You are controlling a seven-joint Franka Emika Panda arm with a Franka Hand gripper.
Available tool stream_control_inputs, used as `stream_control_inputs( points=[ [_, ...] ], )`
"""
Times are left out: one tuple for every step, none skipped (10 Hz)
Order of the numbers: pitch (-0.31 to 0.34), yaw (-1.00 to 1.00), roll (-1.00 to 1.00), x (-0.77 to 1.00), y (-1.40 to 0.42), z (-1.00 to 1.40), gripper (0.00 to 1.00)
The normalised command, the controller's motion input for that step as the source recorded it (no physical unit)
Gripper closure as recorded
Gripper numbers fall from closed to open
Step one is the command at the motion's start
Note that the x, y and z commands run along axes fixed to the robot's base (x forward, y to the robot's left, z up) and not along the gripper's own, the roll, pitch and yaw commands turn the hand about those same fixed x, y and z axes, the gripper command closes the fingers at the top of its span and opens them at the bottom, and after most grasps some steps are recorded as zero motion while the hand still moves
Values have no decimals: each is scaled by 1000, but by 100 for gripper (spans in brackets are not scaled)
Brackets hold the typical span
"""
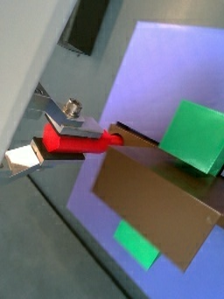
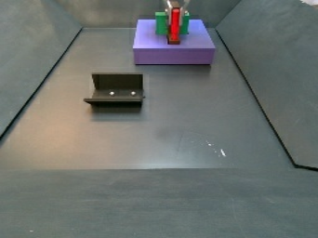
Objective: Pick up the red object. Move up. Move to above the board. Insert the red object.
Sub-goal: Insert the red object.
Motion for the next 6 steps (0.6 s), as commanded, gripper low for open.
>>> stream_control_inputs(
  points=[
    [0, -71, 257, 77, 0, -494, 100],
    [34, -103, 286, 74, 0, -417, 100],
    [41, -94, 280, 109, -31, -391, 100],
    [11, -77, 244, 120, -94, -391, 100],
    [0, -9, 81, 0, 0, -229, 100],
    [0, 0, 0, 0, 0, 0, 100]
  ],
)
